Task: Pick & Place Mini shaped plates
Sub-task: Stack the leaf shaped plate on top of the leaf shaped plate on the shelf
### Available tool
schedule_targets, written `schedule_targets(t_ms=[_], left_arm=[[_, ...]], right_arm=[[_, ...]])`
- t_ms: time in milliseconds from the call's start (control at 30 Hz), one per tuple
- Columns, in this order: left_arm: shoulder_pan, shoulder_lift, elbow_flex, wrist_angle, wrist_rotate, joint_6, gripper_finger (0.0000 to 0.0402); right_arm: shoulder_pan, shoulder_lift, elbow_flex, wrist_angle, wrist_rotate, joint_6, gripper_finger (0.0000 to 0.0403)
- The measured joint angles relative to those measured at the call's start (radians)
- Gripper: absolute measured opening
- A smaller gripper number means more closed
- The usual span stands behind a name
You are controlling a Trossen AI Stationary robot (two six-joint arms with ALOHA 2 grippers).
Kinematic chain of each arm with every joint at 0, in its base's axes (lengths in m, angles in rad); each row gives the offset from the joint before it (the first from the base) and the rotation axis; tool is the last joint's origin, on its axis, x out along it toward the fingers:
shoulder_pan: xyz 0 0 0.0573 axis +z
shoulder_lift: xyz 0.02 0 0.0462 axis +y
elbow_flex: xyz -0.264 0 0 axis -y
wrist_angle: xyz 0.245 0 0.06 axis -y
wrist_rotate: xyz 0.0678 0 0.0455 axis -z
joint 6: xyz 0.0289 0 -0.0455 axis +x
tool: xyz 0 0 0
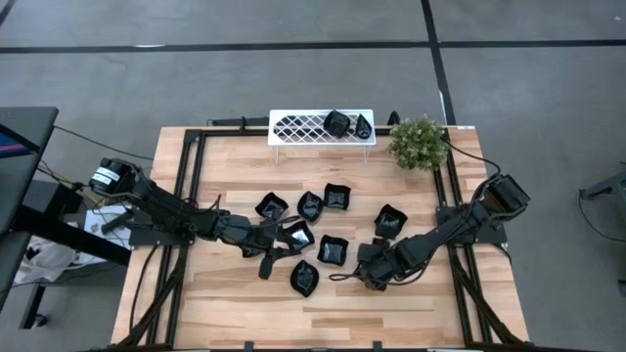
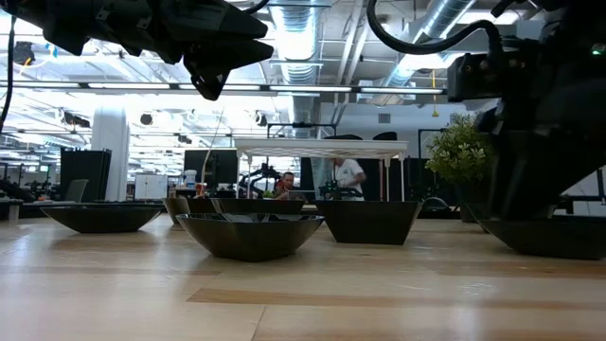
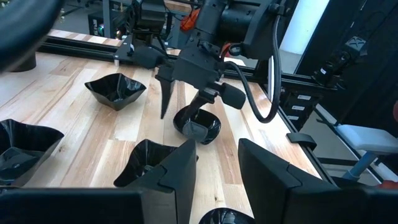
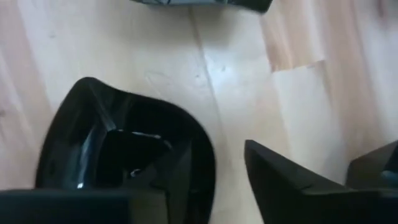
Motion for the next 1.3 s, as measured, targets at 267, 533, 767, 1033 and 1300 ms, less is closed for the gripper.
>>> schedule_targets(t_ms=[267, 533, 767, 1033, 1300], left_arm=[[0.000, 0.000, 0.000, 0.000, 0.000, 0.000, 0.0122], [0.000, 0.000, 0.000, 0.000, 0.000, 0.000, 0.0122], [0.000, 0.000, 0.000, 0.000, 0.000, 0.000, 0.0122], [-0.002, 0.000, 0.000, 0.000, 0.000, 0.000, 0.0122], [-0.002, 0.000, 0.000, 0.000, 0.000, 0.000, 0.0122]], right_arm=[[-0.009, 0.001, 0.000, 0.050, 0.013, -0.193, 0.0197], [-0.018, 0.001, 0.001, 0.148, -0.096, -0.371, 0.0188], [-0.047, 0.001, 0.001, 0.150, -0.117, -0.412, 0.0171], [-0.083, 0.001, 0.001, 0.157, -0.186, -0.469, 0.0161], [-0.121, 0.001, 0.001, 0.159, -0.279, -0.519, 0.0161]])
